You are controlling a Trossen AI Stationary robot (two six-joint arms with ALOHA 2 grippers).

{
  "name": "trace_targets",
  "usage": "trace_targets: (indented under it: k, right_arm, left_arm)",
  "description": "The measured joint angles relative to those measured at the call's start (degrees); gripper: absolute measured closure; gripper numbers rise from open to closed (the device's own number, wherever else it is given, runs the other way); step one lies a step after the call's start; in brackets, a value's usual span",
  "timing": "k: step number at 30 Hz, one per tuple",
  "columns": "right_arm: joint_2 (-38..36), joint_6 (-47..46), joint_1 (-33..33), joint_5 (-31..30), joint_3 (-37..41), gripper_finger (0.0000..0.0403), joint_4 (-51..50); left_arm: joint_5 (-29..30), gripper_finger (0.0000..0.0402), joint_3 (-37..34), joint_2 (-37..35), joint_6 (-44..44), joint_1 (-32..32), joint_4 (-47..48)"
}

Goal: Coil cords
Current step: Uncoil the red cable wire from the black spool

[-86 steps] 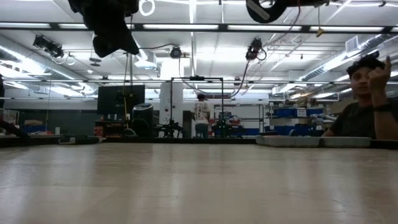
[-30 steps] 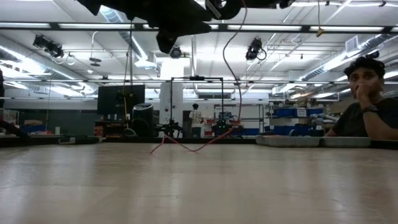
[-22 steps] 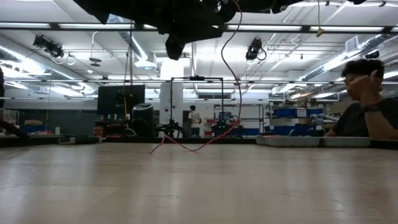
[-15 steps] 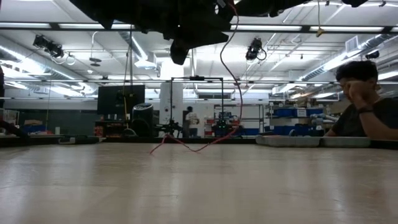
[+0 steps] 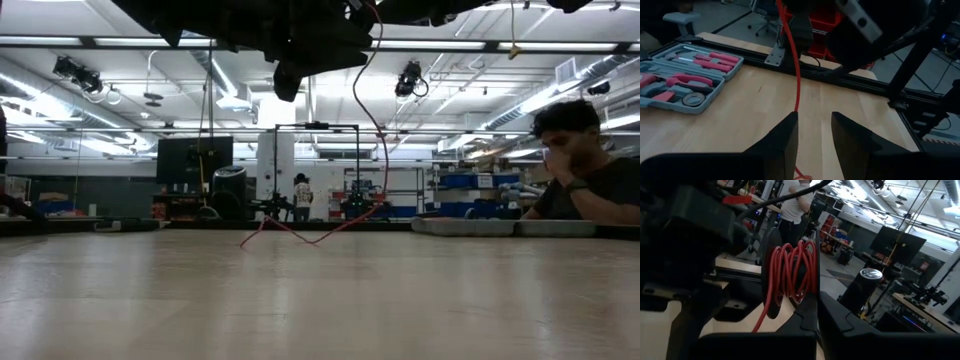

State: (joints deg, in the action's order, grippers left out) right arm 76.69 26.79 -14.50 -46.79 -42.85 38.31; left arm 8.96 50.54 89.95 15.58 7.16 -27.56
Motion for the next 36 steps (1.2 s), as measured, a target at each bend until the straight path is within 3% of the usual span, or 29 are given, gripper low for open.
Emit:
trace_targets:
  k: [9,17,36]
  right_arm:
    - [0.09,-0.02,0.00,0.05,0.00,0.0403,0.41]
    - [0.09,-0.12,0.00,0.40,0.00,0.0403,1.00]
    - [0.09,-0.24,0.55,1.72,0.00,0.0403,3.89]
  left_arm:
    - [1.22,0.0280,0.00,-0.01,-0.21,-0.02,0.04]
    - [7.67,0.0280,0.00,0.29,-2.64,-0.03,0.06]
    - [7.69,0.0280,0.00,0.44,-3.33,-0.02,0.16]
